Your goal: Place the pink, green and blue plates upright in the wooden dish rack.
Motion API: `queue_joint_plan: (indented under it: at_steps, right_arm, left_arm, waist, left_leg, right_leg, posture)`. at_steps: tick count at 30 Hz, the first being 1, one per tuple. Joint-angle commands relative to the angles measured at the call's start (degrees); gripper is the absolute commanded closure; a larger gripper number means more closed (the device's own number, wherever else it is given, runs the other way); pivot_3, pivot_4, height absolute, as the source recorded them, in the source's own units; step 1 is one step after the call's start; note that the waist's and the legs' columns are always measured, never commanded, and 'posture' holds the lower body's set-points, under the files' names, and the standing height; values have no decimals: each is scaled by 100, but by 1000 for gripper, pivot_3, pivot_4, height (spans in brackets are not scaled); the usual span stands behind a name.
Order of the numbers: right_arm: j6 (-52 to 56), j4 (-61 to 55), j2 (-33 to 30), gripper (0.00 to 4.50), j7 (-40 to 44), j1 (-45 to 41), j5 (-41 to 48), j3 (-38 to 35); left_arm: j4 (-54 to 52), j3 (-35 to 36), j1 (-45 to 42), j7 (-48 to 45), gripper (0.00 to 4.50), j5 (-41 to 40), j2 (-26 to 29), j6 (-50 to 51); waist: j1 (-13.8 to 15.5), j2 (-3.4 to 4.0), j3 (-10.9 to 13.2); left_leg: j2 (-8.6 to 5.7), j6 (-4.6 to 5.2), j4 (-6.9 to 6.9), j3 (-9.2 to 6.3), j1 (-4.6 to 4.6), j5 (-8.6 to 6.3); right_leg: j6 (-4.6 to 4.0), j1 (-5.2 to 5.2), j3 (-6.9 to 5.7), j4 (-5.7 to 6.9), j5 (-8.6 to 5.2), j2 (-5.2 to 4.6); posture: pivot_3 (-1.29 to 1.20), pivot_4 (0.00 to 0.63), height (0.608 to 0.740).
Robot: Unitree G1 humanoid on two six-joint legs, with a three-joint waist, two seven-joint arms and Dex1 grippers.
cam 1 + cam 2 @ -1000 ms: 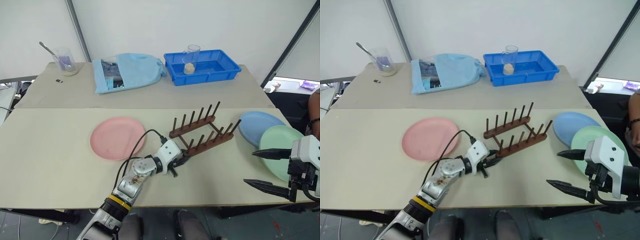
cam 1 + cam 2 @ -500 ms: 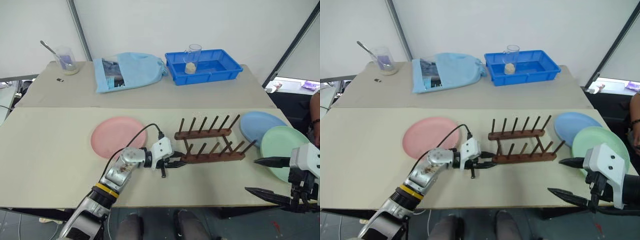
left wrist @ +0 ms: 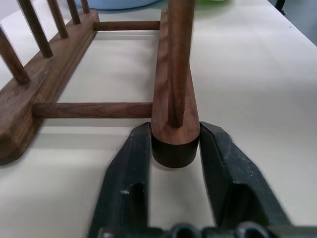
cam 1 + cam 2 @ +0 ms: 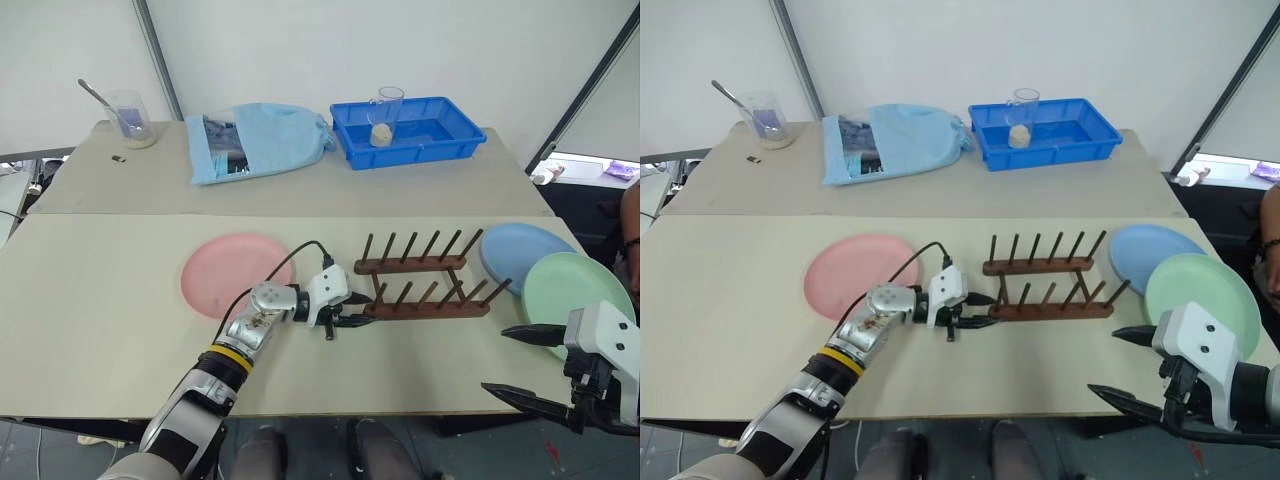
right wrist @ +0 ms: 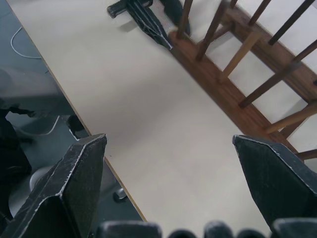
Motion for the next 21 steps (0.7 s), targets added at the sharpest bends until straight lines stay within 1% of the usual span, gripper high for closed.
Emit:
queue_joint_plan:
  at_steps: [1, 3, 5, 7, 10, 12, 13, 14, 15, 19, 20, 21]
  right_arm:
    - [-76, -8, -22, 0, -70, -51, -60, 70]
    - [-98, 37, -41, 0, -94, -95, -85, 148]
    - [-210, 124, -52, 0, -166, -155, -242, 266]
    - [-284, 240, -99, 0, -215, -201, -413, 392]
    - [-410, 500, -216, 0, -321, -350, -723, 745]
    - [-606, 818, -371, 0, -376, -579, -1030, 1222]
    - [-691, 983, -431, 0, -428, -730, -1163, 1461]
    - [-770, 1125, -471, 529, -471, -869, -1276, 1663]
    - [-857, 1293, -520, 785, -514, -1024, -1416, 1892]
    - [-1108, 1874, -578, 2193, -656, -1693, -1853, 2739]
    - [-1155, 1983, -567, 2473, -683, -1834, -1948, 2922]
    - [-1205, 2102, -549, 2842, -714, -1984, -2057, 3119]
  left_arm:
    - [-283, 150, -78, -87, 894, 19, 154, -221]
    - [-543, 195, -17, -112, 18, 57, 360, -294]
    - [-1195, 323, 74, -231, 18, -122, 666, -59]
    - [-1871, 411, 144, -421, 18, -399, 950, 454]
    - [-2715, 310, 324, -807, 18, -767, 1367, 1328]
    - [-3260, 119, 588, -840, 561, -901, 1477, 1794]
    - [-3431, 25, 690, -769, 736, -896, 1462, 1979]
    - [-3528, -52, 766, -667, 1279, -845, 1422, 2094]
    - [-3566, -160, 819, -545, 1720, -716, 1359, 2123]
    - [-3518, -525, 906, 107, 3740, -274, 956, 2343]
    - [-3448, -609, 914, 293, 4148, -138, 834, 2336]
    - [-3296, -693, 903, 539, 4500, 72, 687, 2209]
  waist:
    - [-4, 0, 0]
    - [-13, 0, 0]
    - [-19, 1, 0]
    - [-17, 1, 0]
    - [-10, 5, -3]
    - [-10, 5, -3]
    - [-13, 5, -3]
    - [-12, 5, -2]
    - [-12, 3, -2]
    - [7, 0, 0]
    - [0, 0, 0]
    - [-1, 1, 0]
  left_leg:
    - [0, 0, 0, 0, 0, 0]
    - [1, 0, 0, 1, 1, 0]
    - [3, 0, -1, 1, 3, 0]
    - [7, 0, -3, 2, 3, 0]
    - [8, 0, -3, 4, 3, 0]
    - [8, 0, -3, 8, 3, 0]
    - [8, 0, -3, 9, 3, 0]
    - [8, 0, -2, 10, 3, 0]
    - [7, 0, -2, 10, 3, 0]
    - [4, 0, 1, 3, 2, 0]
    - [4, 0, 1, 3, 2, 0]
    - [4, 0, 1, 3, 4, 0]
  right_leg:
    - [0, 0, 0, 0, 0, 0]
    - [0, 0, 0, 0, 0, 0]
    - [0, -2, 0, 3, 0, 1]
    - [-1, -3, -1, 4, 0, 2]
    - [-2, -3, -3, 1, -1, -1]
    - [-1, -1, -1, -2, -1, -4]
    - [-1, -1, -1, -4, -2, -4]
    - [-1, 0, -1, -6, -2, -5]
    - [-1, -1, -1, -6, -2, -6]
    - [-1, -3, -2, -2, -2, -1]
    - [-1, -3, -2, -1, -2, 0]
    - [-1, -1, -1, 0, -2, 1]
  posture:
    - [0, 150, 740]
    - [0, 150, 740]
    - [0, 150, 740]
    - [0, 150, 740]
    - [0, 150, 740]
    - [0, 150, 740]
    - [0, 150, 740]
    - [0, 150, 740]
    - [0, 150, 740]
    - [0, 150, 740]
    - [0, 150, 740]
    - [0, 150, 740]
